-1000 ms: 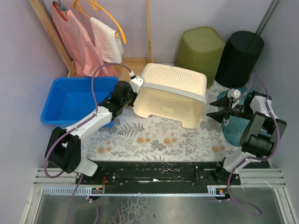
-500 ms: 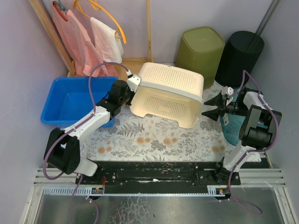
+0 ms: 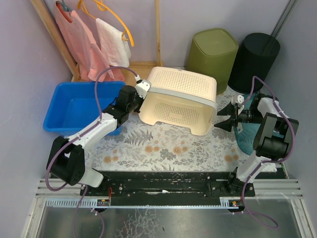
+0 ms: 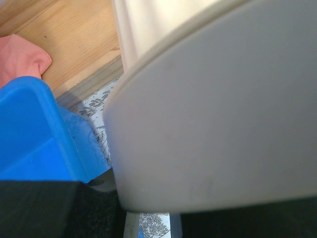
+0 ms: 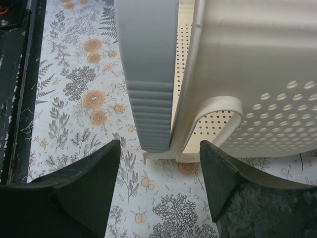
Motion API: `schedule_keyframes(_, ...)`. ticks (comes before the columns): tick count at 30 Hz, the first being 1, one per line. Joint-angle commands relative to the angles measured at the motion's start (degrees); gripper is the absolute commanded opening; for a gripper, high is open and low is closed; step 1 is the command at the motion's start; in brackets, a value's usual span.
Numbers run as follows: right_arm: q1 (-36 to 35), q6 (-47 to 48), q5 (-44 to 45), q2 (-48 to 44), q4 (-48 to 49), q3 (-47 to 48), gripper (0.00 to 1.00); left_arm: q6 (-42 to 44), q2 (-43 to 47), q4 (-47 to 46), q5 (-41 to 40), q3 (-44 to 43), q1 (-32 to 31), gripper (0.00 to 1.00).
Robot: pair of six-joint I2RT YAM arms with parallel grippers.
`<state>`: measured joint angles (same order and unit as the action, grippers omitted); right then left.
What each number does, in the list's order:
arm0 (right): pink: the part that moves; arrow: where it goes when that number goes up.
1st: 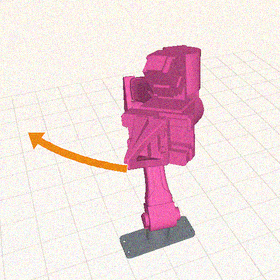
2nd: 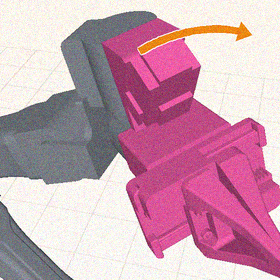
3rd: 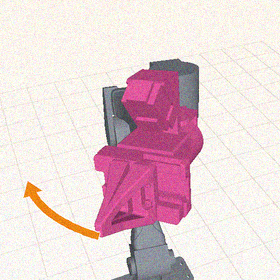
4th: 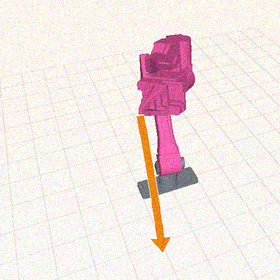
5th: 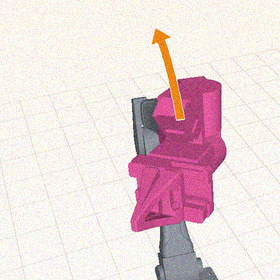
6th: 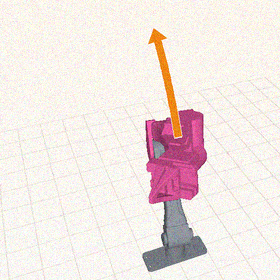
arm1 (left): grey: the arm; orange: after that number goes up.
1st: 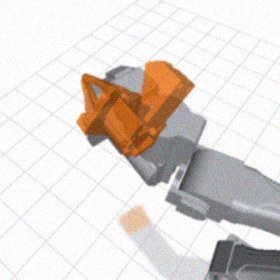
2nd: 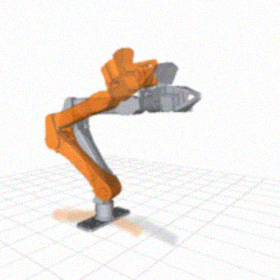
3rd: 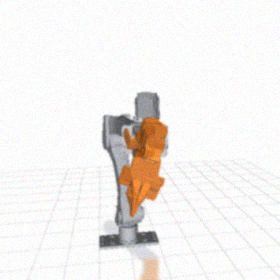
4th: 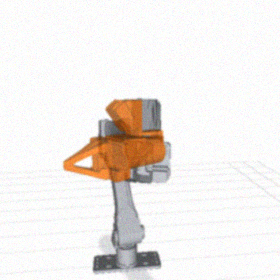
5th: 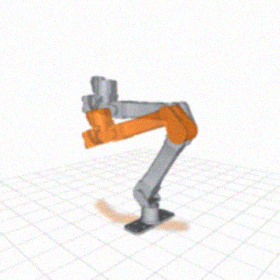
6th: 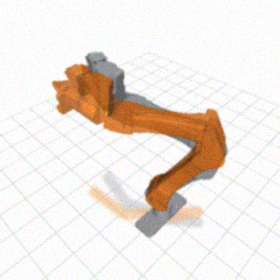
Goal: Turn the large container upside down
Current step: Turn the container upside down at the center of the board.
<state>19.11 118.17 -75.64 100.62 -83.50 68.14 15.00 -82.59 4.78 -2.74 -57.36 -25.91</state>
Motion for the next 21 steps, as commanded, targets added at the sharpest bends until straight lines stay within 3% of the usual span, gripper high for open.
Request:
schedule_keyframes(1,-0.5,9.0,-2.9,-1.4,-1.0,0.4,0.72,-0.5,0.3,1.8,2.7,0.5,-0.5,0.00)
schedule_keyframes(10,-4.6,7.0,-10.6,2.1,-1.0,4.3,0.68,-1.0,-0.3,3.6,4.5,-1.3,-0.5,0.00)
schedule_keyframes(16,-5.4,8.0,-9.2,2.3,-1.0,4.8,0.30,-0.3,-0.1,3.6,4.0,-0.6,-0.5,0.00)
schedule_keyframes(17,-5.4,8.3,-8.3,2.1,-1.0,4.8,0.26,-0.2,0.0,3.6,3.9,-0.4,-0.4,0.00)
schedule_keyframes(21,-5.4,8.6,-5.0,0.3,-0.9,3.9,0.28,0.6,-0.3,3.2,3.4,0.1,-0.4,0.00)
